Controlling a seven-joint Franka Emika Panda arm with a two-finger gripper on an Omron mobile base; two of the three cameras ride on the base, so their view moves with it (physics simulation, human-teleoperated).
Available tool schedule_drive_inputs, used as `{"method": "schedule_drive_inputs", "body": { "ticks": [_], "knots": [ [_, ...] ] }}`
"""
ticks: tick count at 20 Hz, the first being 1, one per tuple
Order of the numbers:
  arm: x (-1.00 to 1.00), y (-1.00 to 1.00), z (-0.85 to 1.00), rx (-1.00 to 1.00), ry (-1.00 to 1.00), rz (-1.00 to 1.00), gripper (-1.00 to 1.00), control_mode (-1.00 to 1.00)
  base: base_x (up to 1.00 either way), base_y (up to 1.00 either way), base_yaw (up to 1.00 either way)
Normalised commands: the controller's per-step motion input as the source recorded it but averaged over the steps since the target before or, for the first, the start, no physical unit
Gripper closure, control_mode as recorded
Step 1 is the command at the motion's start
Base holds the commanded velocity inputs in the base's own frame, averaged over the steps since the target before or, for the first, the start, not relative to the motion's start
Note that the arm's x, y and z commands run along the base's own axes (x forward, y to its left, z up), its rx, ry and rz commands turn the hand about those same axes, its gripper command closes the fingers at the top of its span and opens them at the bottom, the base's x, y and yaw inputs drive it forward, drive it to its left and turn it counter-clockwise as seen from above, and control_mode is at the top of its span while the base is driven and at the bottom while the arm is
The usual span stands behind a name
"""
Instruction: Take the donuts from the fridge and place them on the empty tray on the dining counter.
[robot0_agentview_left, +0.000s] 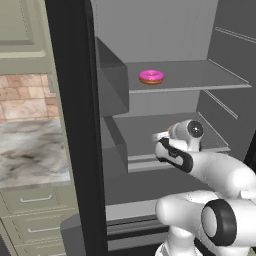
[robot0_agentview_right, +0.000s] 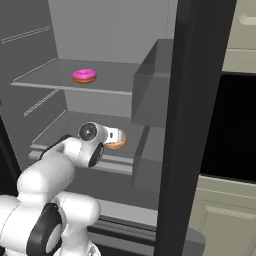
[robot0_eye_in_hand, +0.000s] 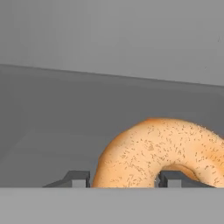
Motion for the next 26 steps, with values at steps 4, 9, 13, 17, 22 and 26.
{"method": "schedule_drive_inputs", "body": {
  "ticks": [4,9,13,17,22,26],
  "knots": [
    [-0.64,0.00,0.89,-0.05,-0.02,0.10,1.00,-1.00,0.00,0.00,0.00],
    [-0.65,0.00,0.94,-0.06,0.00,0.08,1.00,-1.00,0.00,0.00,0.00],
    [-0.91,0.00,0.74,-0.06,0.00,0.04,1.00,-1.00,0.00,0.00,0.00],
    [-0.92,0.00,0.73,-0.03,0.00,0.01,1.00,-1.00,0.00,0.00,0.00],
    [-0.79,0.00,0.60,-0.02,0.06,0.02,1.00,-1.00,0.00,0.00,0.00],
    [-0.70,0.02,0.46,-0.03,0.07,0.00,1.00,-1.00,0.00,0.00,0.00]
  ]
}}
